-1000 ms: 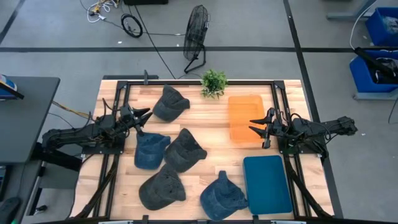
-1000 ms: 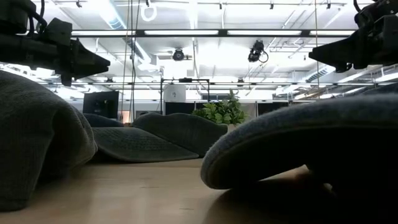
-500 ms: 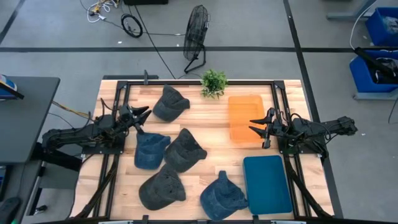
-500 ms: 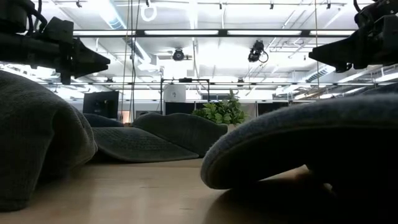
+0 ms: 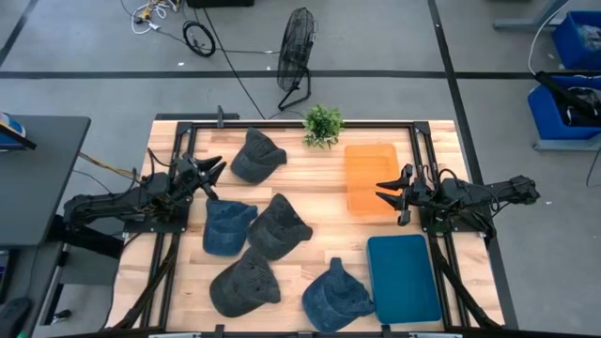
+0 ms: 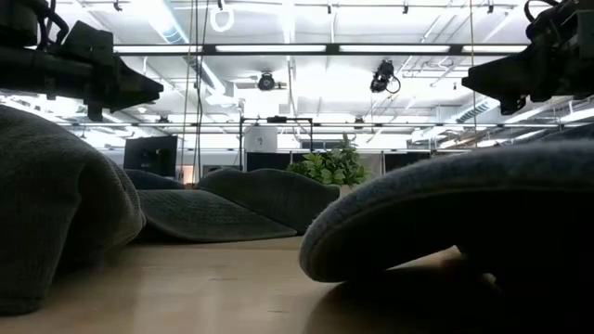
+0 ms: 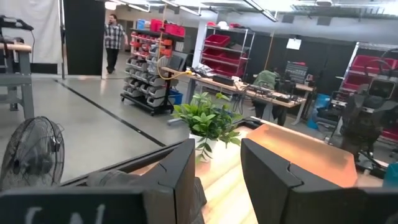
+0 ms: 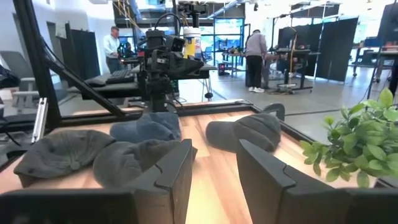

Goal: Pick & Place hat
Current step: Put the middle black cap into the orange bin

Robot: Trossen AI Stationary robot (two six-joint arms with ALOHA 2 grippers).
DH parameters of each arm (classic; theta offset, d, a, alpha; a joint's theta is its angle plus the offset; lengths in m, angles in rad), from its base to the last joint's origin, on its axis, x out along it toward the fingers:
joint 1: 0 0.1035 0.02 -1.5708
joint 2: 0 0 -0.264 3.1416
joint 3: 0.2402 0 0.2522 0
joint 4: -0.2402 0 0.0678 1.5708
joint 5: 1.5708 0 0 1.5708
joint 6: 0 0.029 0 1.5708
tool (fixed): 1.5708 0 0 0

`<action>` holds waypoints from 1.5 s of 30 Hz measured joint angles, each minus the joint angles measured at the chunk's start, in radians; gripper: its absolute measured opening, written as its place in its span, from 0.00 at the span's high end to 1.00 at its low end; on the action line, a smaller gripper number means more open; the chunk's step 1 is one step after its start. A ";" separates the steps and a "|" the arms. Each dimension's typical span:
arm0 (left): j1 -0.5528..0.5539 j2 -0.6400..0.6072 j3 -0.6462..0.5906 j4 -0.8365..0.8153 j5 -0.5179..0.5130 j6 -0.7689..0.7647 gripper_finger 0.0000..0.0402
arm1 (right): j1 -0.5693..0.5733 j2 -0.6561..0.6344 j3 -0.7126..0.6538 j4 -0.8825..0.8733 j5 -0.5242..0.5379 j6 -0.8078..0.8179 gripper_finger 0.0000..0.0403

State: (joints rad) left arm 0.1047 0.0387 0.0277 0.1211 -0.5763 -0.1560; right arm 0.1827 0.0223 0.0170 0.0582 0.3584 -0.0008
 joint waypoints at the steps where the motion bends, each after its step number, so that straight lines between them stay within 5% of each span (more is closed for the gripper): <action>1: 0.000 0.000 0.000 0.001 0.000 -0.015 0.67 | 0.000 0.000 0.000 0.000 0.001 -0.007 0.68; 9: 0.000 0.000 0.000 0.130 0.003 -0.012 0.67 | -0.003 0.000 -0.001 0.225 0.136 -0.189 0.68; 16: 0.000 0.000 0.001 0.248 0.070 0.028 0.67 | -0.030 0.010 0.005 0.444 -0.107 -0.304 0.66; 22: 0.000 0.000 0.001 0.322 0.095 0.066 0.67 | -0.050 0.123 0.073 0.442 -0.115 -0.270 0.58; 33: 0.000 0.057 0.094 0.339 0.092 0.181 0.67 | -0.096 0.631 0.417 0.297 -0.085 -0.073 0.49; 38: 0.000 0.187 0.167 0.305 0.092 0.221 0.67 | -0.129 0.959 0.578 0.180 -0.096 0.124 0.49; 45: 0.000 0.404 0.291 0.140 0.138 0.137 0.67 | -0.131 1.373 0.777 0.150 -0.220 0.155 0.49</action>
State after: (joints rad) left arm 0.1047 0.4429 0.3187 0.2609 -0.4381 -0.0187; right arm 0.0521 1.3953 0.7938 0.2083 0.1383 0.1545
